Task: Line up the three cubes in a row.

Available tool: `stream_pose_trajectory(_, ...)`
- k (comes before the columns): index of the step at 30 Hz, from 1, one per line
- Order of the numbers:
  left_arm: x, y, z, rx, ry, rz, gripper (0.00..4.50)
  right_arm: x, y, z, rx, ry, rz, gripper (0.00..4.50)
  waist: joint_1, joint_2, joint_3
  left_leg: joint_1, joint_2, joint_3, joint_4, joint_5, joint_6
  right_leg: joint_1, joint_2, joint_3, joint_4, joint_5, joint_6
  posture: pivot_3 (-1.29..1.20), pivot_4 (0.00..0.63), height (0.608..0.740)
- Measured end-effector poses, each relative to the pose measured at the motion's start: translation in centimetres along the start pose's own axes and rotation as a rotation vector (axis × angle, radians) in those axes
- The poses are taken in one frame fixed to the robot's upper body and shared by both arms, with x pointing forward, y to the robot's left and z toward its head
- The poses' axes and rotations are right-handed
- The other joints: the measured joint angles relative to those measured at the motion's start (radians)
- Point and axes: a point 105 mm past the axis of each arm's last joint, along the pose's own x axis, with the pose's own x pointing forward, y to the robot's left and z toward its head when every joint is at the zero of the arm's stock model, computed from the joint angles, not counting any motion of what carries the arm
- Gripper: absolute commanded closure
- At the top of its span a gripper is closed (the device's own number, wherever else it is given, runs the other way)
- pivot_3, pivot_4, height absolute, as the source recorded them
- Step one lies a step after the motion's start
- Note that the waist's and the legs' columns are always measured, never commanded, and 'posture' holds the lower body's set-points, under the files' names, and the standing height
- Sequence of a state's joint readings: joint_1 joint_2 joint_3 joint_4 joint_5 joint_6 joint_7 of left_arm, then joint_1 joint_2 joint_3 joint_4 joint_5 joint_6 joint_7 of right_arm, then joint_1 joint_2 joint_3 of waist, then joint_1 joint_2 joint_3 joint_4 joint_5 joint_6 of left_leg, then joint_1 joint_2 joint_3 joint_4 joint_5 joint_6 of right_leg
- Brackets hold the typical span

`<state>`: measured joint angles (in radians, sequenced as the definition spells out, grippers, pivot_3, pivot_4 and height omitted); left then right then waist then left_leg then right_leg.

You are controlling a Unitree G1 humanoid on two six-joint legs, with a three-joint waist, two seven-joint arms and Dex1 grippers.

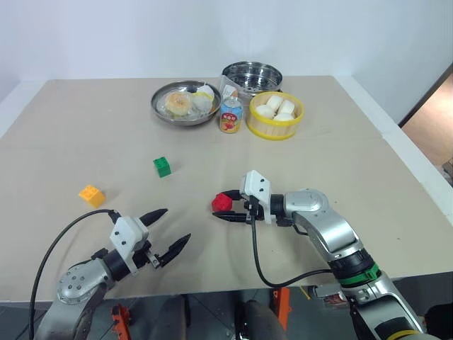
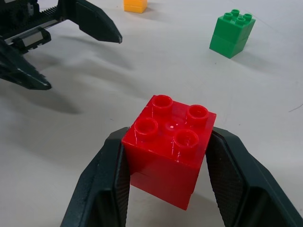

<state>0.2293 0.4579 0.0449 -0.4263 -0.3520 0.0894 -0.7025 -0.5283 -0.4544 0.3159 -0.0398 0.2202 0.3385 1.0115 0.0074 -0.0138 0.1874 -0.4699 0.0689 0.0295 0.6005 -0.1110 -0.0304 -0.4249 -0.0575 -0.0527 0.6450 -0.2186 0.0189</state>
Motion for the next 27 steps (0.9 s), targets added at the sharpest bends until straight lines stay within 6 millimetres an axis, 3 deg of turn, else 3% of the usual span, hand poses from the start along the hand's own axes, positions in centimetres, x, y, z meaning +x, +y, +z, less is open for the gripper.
stream_pose_trajectory(8, 0.2, -0.1, 0.1, -0.002, -0.007, 0.000, 0.00, 0.6, -0.4, 0.5, -0.048, 0.030, 0.133, 2.74, 0.000, 0.000, 0.000, 0.001, 0.000, 0.000, 0.000, 0.000, 0.000, -0.003, 0.000, -0.001, 0.000, 0.001, -0.001, 0.00, 0.150, 0.740)
stream_pose_trajectory(27, 0.0, -0.7, 0.5, -0.010, -0.017, -0.086, 0.00, 1.1, 0.0, -0.7, -0.136, 0.079, 0.329, 2.74, 0.000, 0.000, 0.000, 0.001, 0.000, 0.000, 0.000, 0.000, 0.000, 0.000, 0.000, 0.000, 0.001, 0.001, -0.001, 0.00, 0.150, 0.740)
